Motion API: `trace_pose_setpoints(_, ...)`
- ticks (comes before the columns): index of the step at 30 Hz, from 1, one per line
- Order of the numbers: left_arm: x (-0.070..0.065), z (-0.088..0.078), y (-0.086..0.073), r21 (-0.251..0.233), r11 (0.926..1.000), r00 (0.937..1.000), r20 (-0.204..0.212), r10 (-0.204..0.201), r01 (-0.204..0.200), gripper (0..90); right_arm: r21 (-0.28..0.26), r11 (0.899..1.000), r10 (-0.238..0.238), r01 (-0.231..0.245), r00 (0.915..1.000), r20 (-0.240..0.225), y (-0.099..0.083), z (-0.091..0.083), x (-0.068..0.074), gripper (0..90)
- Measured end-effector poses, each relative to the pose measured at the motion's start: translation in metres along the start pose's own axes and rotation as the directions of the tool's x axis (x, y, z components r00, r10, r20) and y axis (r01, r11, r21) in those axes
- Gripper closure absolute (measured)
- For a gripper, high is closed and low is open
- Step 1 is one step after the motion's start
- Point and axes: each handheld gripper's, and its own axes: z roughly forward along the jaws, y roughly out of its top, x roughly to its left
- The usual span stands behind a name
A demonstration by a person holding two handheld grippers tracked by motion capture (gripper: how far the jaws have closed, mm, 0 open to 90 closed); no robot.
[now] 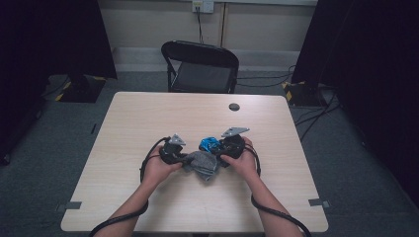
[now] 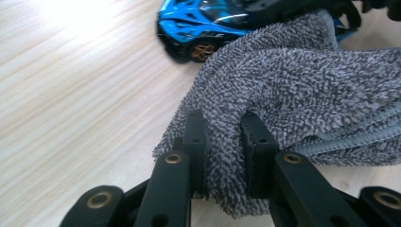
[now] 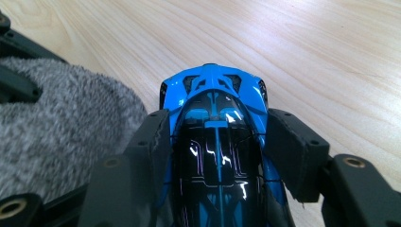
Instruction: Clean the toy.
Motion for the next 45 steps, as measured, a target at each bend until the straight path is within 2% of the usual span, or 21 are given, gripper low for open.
trace_pose_setpoints(3,0.003,-0.001,0.0,-0.002,0.9999,0.9999,-0.006,-0.01,0.01,75.2,0.001,1.0,-0.002,0.002,1.0,0.0,0.0,0.0,0.0,41.7)
trace_pose_setpoints(6,0.008,-0.003,0.0,0.0,0.9999,0.9994,-0.032,-0.014,0.014,75.2,-0.003,1.0,0.0,0.0,1.0,0.001,0.0,0.0,0.0,41.7)
trace_pose_setpoints(13,0.019,-0.007,0.0,-0.005,0.9996,0.9976,-0.063,-0.029,0.028,75.2,-0.004,1.0,0.0,0.0,1.0,0.001,-0.001,0.0,0.0,41.7)
trace_pose_setpoints(17,0.023,-0.008,-0.002,-0.016,0.9985,0.9963,-0.069,-0.053,0.052,75.2,-0.006,1.0,0.001,-0.001,1.0,-0.002,-0.001,0.0,0.0,41.7)
trace_pose_setpoints(25,0.03,-0.011,-0.002,-0.012,0.9978,0.994,-0.088,-0.065,0.064,75.2,-0.005,1.0,0.0,0.0,1.0,-0.002,-0.001,0.0,0.0,41.7)
trace_pose_setpoints(27,0.033,-0.012,-0.003,-0.02,0.9963,0.9915,-0.099,-0.085,0.083,75.2,-0.005,1.0,0.0,0.0,1.0,-0.003,-0.001,-0.001,0.0,41.7)
trace_pose_setpoints(31,0.038,-0.016,-0.006,-0.02,0.9954,0.9885,-0.117,-0.096,0.094,75.2,-0.006,1.0,-0.001,0.001,1.0,-0.004,-0.002,-0.001,0.0,41.7)
trace_pose_setpoints(34,0.043,-0.022,-0.009,-0.033,0.9933,0.9837,-0.139,-0.114,0.11,75.2,-0.007,1.0,-0.001,0.001,1.0,-0.003,-0.002,-0.001,0.0,41.7)
trace_pose_setpoints(36,0.045,-0.024,-0.01,-0.03,0.9931,0.9835,-0.138,-0.117,0.114,75.2,-0.008,1.0,-0.002,0.002,1.0,-0.004,-0.002,-0.001,0.0,41.7)
trace_pose_setpoints(43,0.05,-0.039,-0.015,-0.076,0.9879,0.9773,-0.154,-0.146,0.135,75.2,-0.007,1.0,-0.002,0.002,1.0,-0.003,-0.002,-0.001,0.0,41.7)
trace_pose_setpoints(45,0.05,-0.041,-0.016,-0.078,0.9871,0.9772,-0.15,-0.15,0.14,75.2,-0.006,1.0,-0.002,0.002,1.0,-0.002,-0.002,-0.001,0.0,41.7)
